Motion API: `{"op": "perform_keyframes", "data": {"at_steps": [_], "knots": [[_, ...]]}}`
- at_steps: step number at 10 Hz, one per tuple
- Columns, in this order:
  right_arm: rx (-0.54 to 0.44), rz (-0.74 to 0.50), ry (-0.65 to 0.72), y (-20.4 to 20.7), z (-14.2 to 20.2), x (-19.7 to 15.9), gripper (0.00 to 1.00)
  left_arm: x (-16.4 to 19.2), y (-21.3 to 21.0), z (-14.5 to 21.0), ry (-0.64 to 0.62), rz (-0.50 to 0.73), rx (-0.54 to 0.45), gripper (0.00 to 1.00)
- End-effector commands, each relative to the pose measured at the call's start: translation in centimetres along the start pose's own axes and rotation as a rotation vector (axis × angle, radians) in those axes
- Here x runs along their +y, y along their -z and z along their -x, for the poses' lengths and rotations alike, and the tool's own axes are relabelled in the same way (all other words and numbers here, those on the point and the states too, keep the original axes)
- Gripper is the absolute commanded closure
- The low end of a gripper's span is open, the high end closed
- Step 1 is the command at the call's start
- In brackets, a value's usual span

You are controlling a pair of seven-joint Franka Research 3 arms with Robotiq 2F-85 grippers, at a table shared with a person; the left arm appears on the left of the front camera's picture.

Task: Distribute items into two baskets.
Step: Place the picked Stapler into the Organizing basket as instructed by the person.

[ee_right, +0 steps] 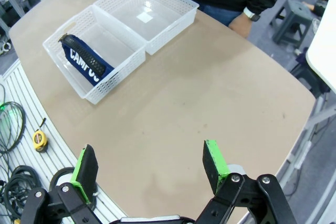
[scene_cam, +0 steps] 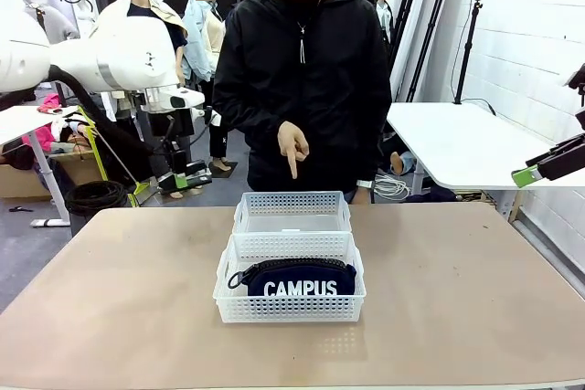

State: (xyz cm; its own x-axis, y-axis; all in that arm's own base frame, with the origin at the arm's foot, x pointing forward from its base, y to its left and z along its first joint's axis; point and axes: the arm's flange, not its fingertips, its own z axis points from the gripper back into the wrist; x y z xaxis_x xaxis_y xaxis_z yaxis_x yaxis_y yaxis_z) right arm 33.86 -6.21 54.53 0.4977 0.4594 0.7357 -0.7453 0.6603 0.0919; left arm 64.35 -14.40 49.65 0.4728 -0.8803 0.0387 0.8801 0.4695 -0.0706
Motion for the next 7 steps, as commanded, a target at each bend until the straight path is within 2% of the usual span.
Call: {"op": "perform_keyframes", "data": {"at_steps": [1,7], "knots": [[-0.013,-0.012,0.010,0.1,0.0,0.0,0.00,-0.2,0.4,-1.6,0.047,-0.003,-0.023,1.00],[-0.013,-0.012,0.010,0.1,0.0,0.0,0.00,-3.5,3.1,-8.2,0.106,-0.018,-0.024,1.00]]}}
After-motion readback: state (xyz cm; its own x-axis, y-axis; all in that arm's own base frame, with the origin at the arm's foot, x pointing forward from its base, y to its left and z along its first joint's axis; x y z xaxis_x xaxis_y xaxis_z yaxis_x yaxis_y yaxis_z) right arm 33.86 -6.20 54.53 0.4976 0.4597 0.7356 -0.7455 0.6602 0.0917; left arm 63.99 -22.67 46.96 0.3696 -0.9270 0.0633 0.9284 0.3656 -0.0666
